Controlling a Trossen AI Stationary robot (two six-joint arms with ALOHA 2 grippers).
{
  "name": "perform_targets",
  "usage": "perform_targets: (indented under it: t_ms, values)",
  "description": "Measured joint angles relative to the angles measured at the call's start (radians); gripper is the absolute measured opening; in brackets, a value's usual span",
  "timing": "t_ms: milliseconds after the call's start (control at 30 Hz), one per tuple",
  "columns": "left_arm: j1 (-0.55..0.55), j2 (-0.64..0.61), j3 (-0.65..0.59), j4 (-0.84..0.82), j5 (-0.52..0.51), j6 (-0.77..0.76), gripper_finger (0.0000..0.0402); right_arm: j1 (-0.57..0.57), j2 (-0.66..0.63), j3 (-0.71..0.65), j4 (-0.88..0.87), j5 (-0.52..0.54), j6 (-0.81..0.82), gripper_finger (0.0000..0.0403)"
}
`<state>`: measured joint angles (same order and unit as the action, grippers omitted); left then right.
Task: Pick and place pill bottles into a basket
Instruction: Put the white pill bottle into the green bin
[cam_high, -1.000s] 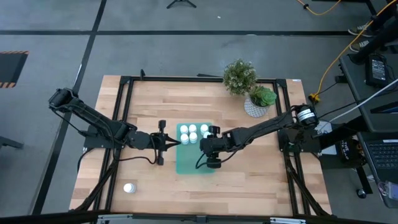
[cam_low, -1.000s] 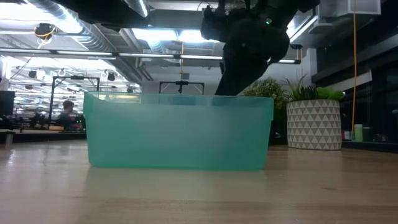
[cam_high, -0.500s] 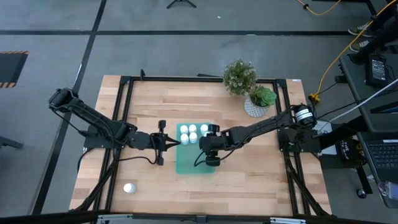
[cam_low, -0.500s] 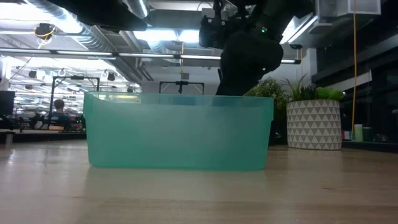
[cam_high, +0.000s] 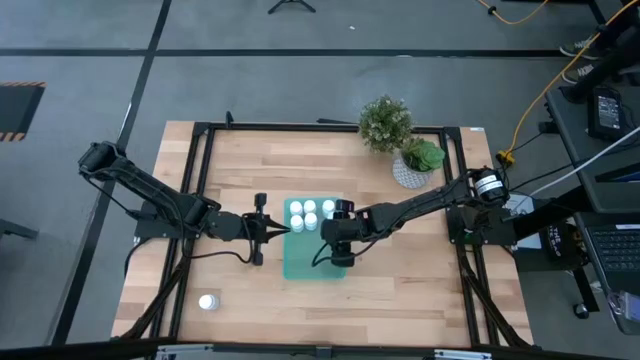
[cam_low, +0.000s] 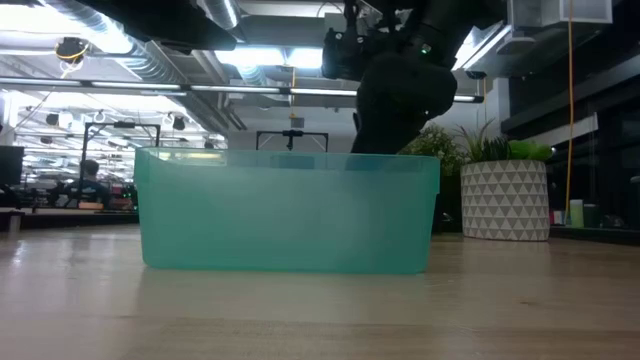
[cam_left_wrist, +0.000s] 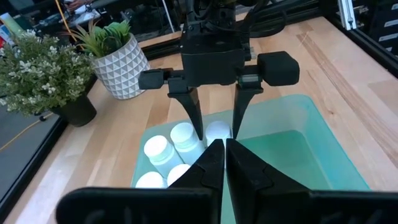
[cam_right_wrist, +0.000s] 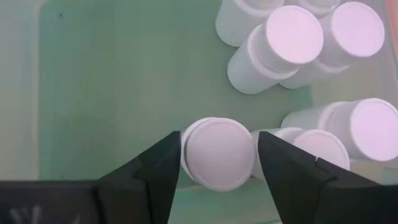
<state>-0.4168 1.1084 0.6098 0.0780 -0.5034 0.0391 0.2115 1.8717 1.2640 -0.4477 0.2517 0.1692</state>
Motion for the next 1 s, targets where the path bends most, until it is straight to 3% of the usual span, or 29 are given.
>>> perform_targets:
  t_ms: [300, 667, 800, 1000]
  values:
    - [0.0, 0.0, 0.0, 0.0, 0.0, -0.009, 0.0006, 0.0, -0.005, 0.002, -0.002, -0.002, -0.049, 0.0217]
    - [0.0, 0.0, 0.0, -0.013, 0.0, -0.053, 0.0006, 0.027, -0.057, 0.159, -0.116, 0.0, -0.19, 0.021]
    - [0.0, 0.0, 0.0, -0.003, 0.0, -0.053, 0.0008, 0.059, -0.089, 0.148, -0.102, 0.002, -0.25, 0.0157]
    - [0.0, 0.0, 0.0, 0.001, 0.0, -0.053, 0.0012, 0.081, -0.138, 0.027, 0.033, 0.091, -0.24, 0.0019]
